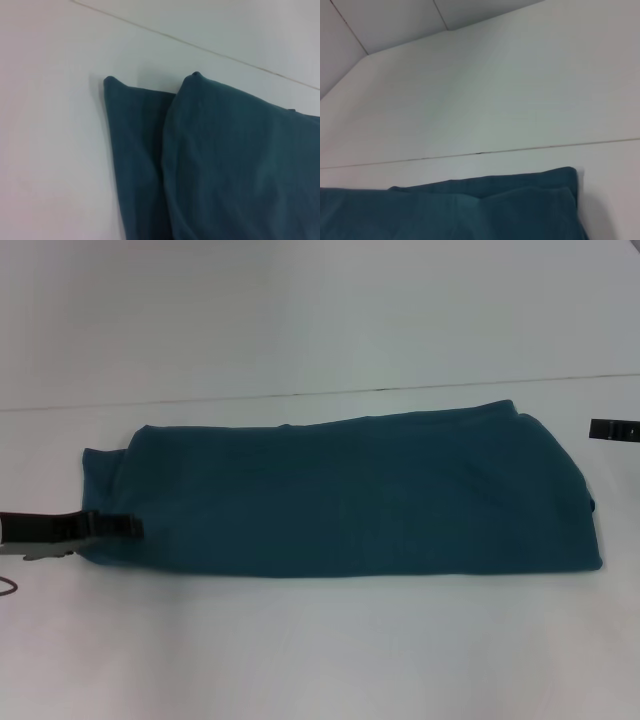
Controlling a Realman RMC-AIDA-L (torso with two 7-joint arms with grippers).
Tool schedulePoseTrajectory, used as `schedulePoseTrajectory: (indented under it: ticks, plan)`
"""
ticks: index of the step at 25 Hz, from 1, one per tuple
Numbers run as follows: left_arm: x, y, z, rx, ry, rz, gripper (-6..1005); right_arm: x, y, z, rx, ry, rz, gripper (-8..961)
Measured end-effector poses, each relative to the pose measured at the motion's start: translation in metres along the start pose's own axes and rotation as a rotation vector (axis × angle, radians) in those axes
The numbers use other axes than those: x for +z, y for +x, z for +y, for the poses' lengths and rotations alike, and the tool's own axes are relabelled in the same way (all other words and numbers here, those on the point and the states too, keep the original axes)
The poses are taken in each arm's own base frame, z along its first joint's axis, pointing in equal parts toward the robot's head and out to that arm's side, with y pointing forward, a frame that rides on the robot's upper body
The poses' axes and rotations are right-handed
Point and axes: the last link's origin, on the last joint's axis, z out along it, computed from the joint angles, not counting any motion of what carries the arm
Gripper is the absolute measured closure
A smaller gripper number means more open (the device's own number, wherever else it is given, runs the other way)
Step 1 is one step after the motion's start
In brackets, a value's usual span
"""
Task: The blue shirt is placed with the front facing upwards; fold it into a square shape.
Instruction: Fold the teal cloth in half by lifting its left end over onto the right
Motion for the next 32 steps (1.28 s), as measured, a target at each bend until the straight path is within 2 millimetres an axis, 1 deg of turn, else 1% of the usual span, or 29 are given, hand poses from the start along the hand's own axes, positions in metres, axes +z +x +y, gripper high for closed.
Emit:
schedulePoseTrajectory:
  ticks: [12, 23, 32]
  plan:
    - [0.0012, 0.0081, 0.0081, 0.029, -0.013, 0.007, 175, 0.0000, 0.0000, -0.0006, -0.001, 0.004, 0.000, 51]
    - [-0.0004, 0.0088, 0.0042, 0.033, 0.006, 0.017, 263, 0.0006, -0.0004, -0.0009, 0.000, 0.007, -0.003, 53]
    - [0.0004, 0.0093, 0.0001, 0.075, 0.054, 0.007, 335, 0.0013, 0.0002, -0.0004, 0.004, 0.003, -0.004, 53]
